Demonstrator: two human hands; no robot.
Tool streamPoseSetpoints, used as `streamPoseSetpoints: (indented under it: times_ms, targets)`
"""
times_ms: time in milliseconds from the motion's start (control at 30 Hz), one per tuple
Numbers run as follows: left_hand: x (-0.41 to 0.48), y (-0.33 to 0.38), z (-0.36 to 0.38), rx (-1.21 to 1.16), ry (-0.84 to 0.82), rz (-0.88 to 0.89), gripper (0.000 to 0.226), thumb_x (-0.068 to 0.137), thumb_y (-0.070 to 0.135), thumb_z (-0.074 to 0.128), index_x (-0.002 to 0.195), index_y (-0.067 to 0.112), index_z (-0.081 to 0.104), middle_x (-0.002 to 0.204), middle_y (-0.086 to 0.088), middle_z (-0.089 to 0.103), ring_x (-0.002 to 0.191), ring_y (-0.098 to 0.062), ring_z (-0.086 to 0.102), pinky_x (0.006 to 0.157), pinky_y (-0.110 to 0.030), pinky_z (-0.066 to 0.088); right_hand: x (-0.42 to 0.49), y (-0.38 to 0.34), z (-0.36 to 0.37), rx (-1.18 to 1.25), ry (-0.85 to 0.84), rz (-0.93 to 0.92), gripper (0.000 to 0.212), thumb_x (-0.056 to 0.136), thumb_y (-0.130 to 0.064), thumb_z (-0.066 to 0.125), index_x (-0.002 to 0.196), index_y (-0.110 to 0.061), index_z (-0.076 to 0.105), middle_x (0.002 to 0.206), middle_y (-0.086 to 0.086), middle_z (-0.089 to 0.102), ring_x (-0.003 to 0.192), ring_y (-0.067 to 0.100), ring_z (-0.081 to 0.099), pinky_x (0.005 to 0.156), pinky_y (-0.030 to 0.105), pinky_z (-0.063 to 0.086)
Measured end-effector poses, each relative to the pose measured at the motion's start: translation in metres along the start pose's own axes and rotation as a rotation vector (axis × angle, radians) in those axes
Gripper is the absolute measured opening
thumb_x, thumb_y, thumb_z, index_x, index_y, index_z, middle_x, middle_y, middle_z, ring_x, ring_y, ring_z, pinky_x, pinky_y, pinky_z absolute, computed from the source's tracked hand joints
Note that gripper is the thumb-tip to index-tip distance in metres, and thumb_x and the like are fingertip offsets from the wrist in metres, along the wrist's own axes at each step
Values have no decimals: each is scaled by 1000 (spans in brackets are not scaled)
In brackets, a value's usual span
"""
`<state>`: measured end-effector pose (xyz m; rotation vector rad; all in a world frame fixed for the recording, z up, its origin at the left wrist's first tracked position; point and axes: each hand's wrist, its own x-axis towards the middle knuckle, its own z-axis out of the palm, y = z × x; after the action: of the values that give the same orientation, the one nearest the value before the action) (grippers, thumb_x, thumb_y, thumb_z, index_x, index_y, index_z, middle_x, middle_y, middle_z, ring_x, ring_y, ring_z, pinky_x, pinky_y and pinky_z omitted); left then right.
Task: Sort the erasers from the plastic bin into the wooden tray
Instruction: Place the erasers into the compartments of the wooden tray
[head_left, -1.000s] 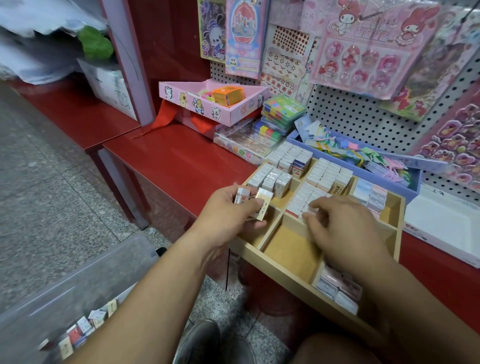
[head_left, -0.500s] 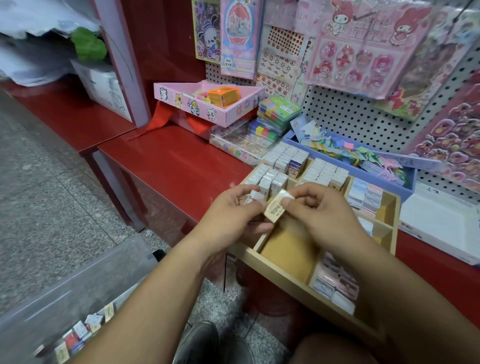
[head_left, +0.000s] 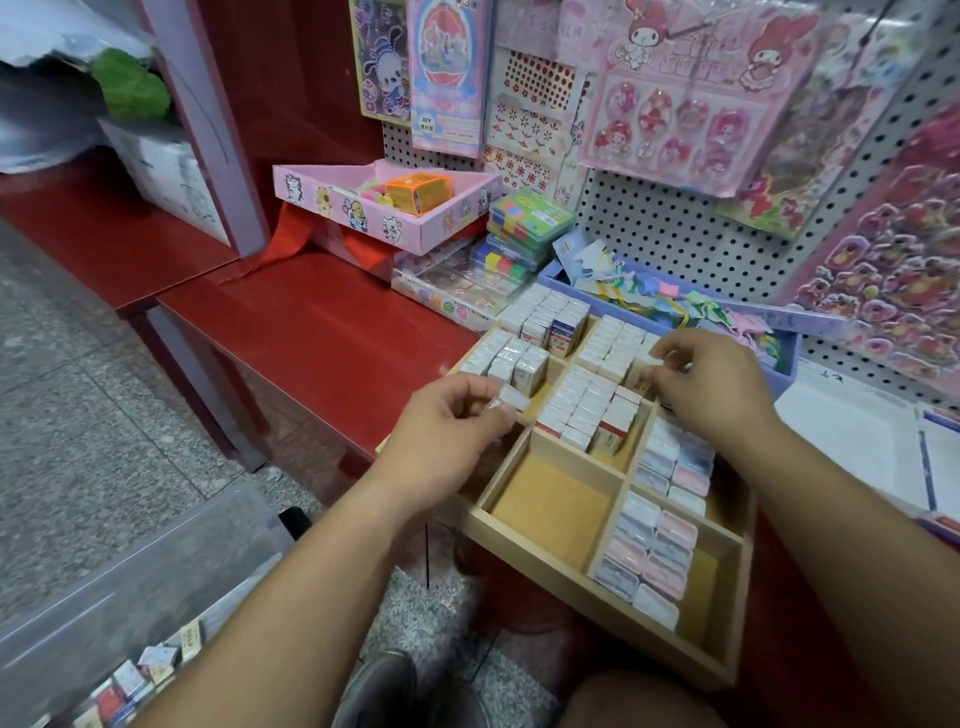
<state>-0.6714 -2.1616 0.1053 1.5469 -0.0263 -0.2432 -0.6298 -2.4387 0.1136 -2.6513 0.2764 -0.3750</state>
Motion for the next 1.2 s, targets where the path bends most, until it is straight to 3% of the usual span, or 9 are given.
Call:
streamPoseSetpoints:
  times_ms: [133,267,433,500,600,700,833,967,1200]
  targets:
    - [1,-2,-1,-1,-19,12,12,90,10,75,101,5,73,76,-4,58,72,-22,53,74,-43,48,2,1,14,-88,69,-10,12,87,-29,76,98,-27,72,83,-3,69,100,29,60,74,40,53]
    - [1,-3,-2,-1,-23,14,14,90,7,74,103,2,73,76,-2,64,68,-14,57,74,-32,48,2,-1,17,-182,88,-1,19,87,-31,76,82,-32,57,85,1,68,100,28,56,69,37,48]
    - [3,-5,-4,-13,-26,17,13,91,5,73,103,2,72,78,-3,70,68,-10,62,70,-24,51,-2,-13,0,-164,34,-26,12,89,-36,73,84,-27,66,82,-3,68,94,28,62,71,37,52]
    - [4,-6,-4,-8,-34,24,12,92,3,71,104,1,72,70,5,68,63,-6,61,69,-21,51,-14,-33,-7,-24,61,-70,14,94,-36,66,87,-25,70,82,-7,68,87,21,63,71,35,51]
    - [2,-4,-2,-6,-58,32,14,94,-2,65,107,-2,71,66,9,68,61,-2,62,67,-17,53,-47,-77,-9,363,-199,-135,16,94,-40,66,89,-27,73,79,-10,70,75,10,64,68,29,51]
    - [0,-1,-2,8,-57,65,15,94,-1,66,106,4,73,83,-6,75,73,-9,66,79,-28,55,-63,-95,6,379,-342,-270,6,88,-37,74,88,-31,73,77,-14,69,70,3,61,68,29,50]
    - [-4,5,-3,-67,70,43,21,93,-7,65,110,5,68,97,-15,74,83,-22,63,84,-41,51,-59,-100,14,416,-291,-260,6,87,-30,77,86,-28,71,77,-5,66,69,14,60,69,33,49]
    - [1,0,-24,353,328,253,13,92,12,69,96,24,69,97,6,71,82,-4,64,80,-22,53,-27,-91,7,439,-144,-141,9,92,-33,74,88,-25,70,79,-1,65,66,14,57,65,31,47]
    - [6,-16,-32,724,304,134,30,94,31,61,124,25,58,113,6,50,112,-19,56,99,-38,49,12,-82,17,181,-33,-186,16,94,-28,71,106,-18,65,85,-2,63,75,14,55,62,26,38]
